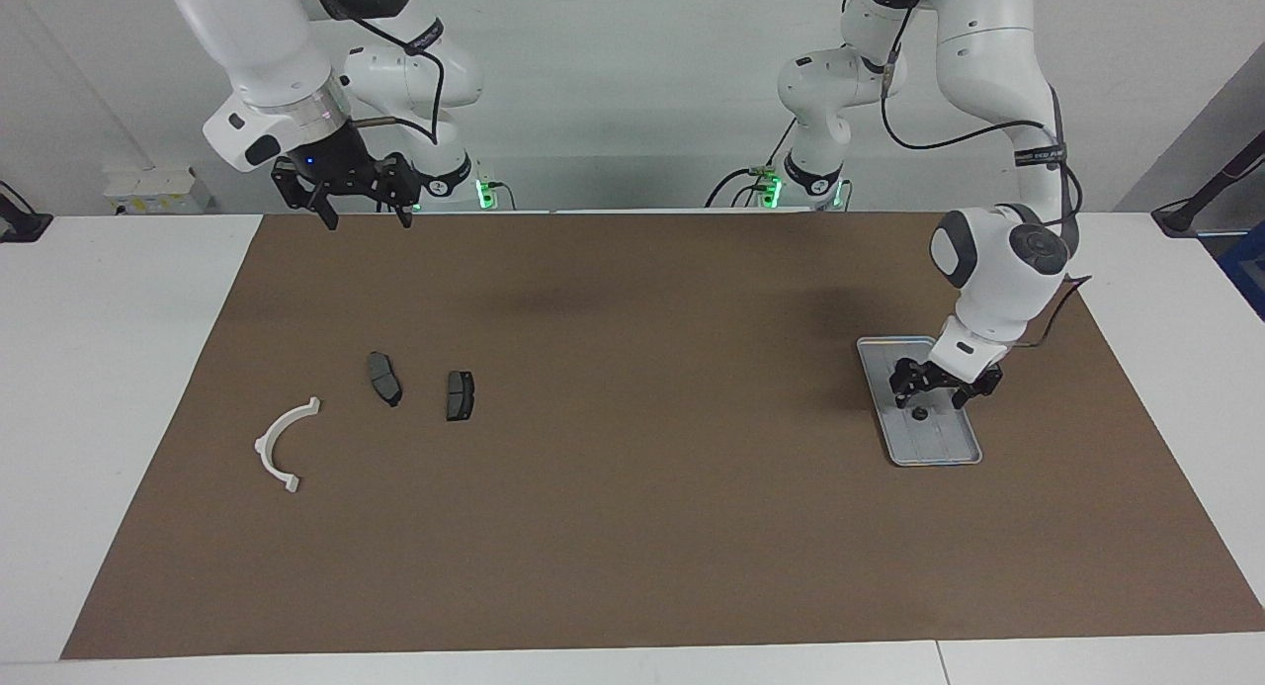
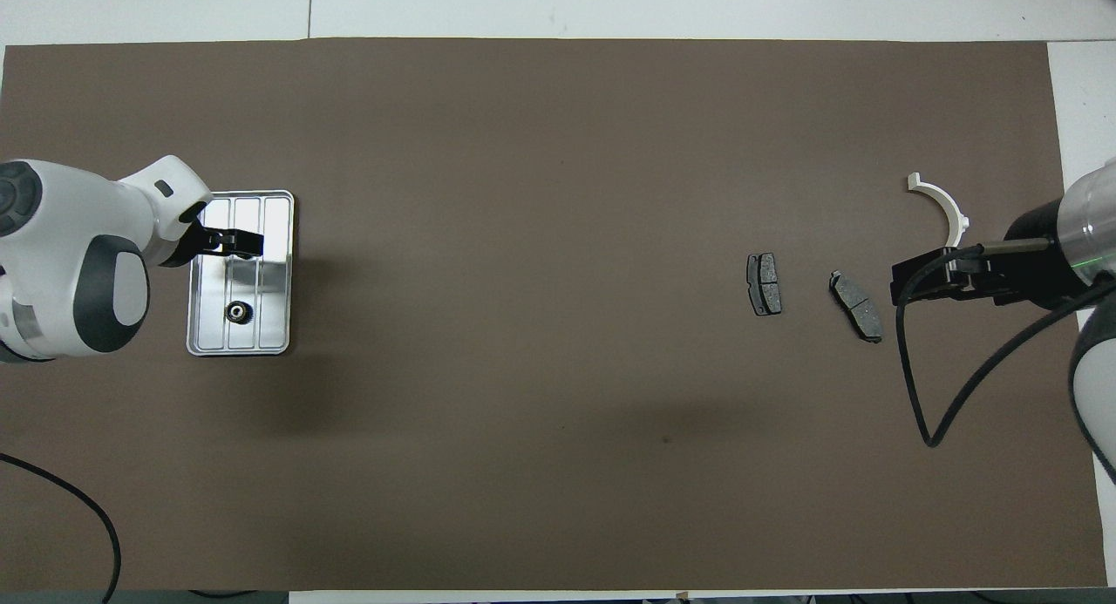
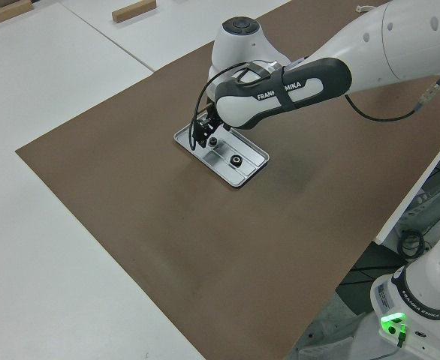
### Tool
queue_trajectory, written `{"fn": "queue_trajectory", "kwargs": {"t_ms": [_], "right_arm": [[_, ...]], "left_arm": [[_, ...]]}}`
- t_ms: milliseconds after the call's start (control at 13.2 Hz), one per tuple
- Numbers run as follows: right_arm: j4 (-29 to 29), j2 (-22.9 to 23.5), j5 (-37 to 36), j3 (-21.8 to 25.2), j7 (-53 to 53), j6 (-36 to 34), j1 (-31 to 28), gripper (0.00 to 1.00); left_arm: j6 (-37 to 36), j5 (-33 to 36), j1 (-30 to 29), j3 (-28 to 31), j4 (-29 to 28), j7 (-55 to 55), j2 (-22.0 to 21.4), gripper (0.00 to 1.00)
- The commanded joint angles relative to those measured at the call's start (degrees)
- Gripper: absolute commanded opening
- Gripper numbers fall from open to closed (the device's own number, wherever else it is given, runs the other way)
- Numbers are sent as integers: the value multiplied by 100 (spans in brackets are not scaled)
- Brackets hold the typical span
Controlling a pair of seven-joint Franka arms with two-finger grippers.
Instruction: Pick bearing gear from pile to tray
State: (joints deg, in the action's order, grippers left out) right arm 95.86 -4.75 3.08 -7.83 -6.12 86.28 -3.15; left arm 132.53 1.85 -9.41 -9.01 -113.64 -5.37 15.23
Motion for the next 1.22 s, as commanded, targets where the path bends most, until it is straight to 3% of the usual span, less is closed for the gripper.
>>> {"fn": "queue_trajectory", "kwargs": {"t_ms": [0,228,456,760,836,912,988,1140], "right_arm": [[-76,9,-314,-17,138,-85,16,100],[-76,9,-527,-35,155,-67,17,100],[-76,-35,-519,-61,138,55,17,100],[-76,-44,-449,-70,120,82,8,100],[-68,-44,-431,-70,129,169,8,100],[-50,-53,-431,-70,138,214,-1,100],[-41,-53,-431,-70,129,223,-1,100],[-33,-53,-422,-61,129,223,-36,100]], "left_arm": [[-1542,-71,18,22,1191,62,-283,100],[-2178,-80,-139,39,1791,509,-1045,100],[-2371,-88,-140,31,1871,1431,-1846,100],[-3373,-220,-123,48,2540,1864,-1988,100],[-3418,-159,8,161,2514,1864,-2067,100],[-3453,-159,505,624,2400,1830,-2172,100],[-3541,-150,1285,1463,2251,1786,-2260,100],[-3961,-150,1670,1727,2206,1611,-2270,100]]}}
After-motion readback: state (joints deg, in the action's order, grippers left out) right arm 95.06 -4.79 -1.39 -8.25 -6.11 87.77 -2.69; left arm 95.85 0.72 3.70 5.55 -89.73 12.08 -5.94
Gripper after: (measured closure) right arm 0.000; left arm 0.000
